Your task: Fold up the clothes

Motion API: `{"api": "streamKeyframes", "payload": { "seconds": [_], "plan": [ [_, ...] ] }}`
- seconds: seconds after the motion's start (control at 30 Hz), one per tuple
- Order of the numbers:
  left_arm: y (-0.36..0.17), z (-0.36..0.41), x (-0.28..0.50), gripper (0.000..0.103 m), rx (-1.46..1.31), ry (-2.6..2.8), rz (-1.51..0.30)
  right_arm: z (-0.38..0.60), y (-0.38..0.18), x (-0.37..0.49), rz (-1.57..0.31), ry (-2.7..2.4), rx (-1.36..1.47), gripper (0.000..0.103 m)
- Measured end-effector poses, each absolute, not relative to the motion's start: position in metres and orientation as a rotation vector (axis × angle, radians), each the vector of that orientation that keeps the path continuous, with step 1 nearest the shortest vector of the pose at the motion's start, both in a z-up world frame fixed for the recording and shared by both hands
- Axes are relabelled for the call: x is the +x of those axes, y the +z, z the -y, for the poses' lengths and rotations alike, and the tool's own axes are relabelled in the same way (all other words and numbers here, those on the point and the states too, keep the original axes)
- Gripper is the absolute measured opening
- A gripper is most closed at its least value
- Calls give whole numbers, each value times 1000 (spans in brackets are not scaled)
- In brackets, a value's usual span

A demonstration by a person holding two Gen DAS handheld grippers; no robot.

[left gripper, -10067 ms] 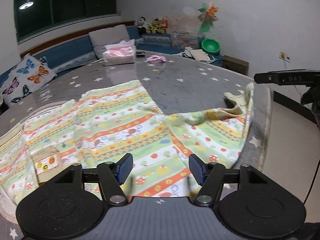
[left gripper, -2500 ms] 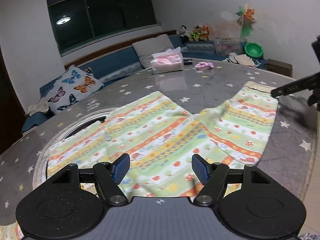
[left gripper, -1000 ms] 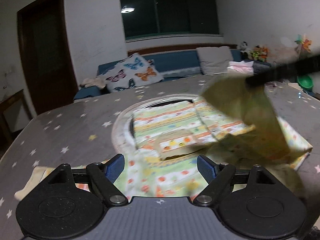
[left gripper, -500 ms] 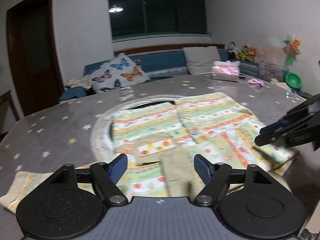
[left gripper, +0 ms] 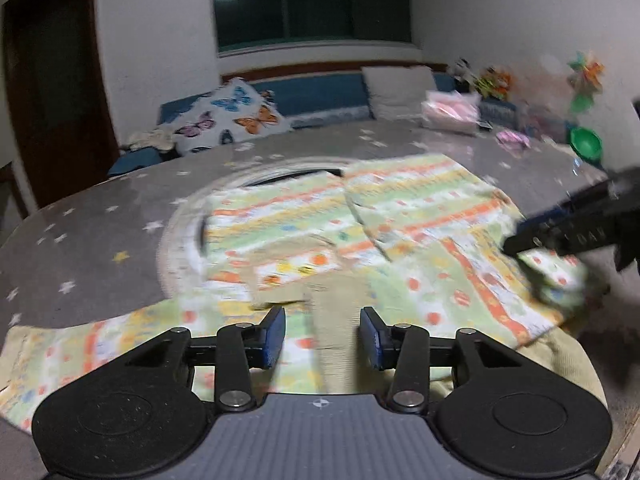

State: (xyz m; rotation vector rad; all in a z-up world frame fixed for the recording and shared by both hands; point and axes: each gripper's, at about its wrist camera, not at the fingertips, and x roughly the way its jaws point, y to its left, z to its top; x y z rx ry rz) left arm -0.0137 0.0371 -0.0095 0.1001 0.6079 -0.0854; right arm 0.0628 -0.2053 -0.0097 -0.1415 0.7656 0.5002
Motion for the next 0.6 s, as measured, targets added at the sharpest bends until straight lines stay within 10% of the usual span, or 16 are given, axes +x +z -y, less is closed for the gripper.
{"api": "streamKeyframes", "payload": {
  "seconds": [0.6],
  "plan": [
    [-9,-224,-59,60,-135,640,-617,124,-13,27,-733,770,-281,52]
  ]
}}
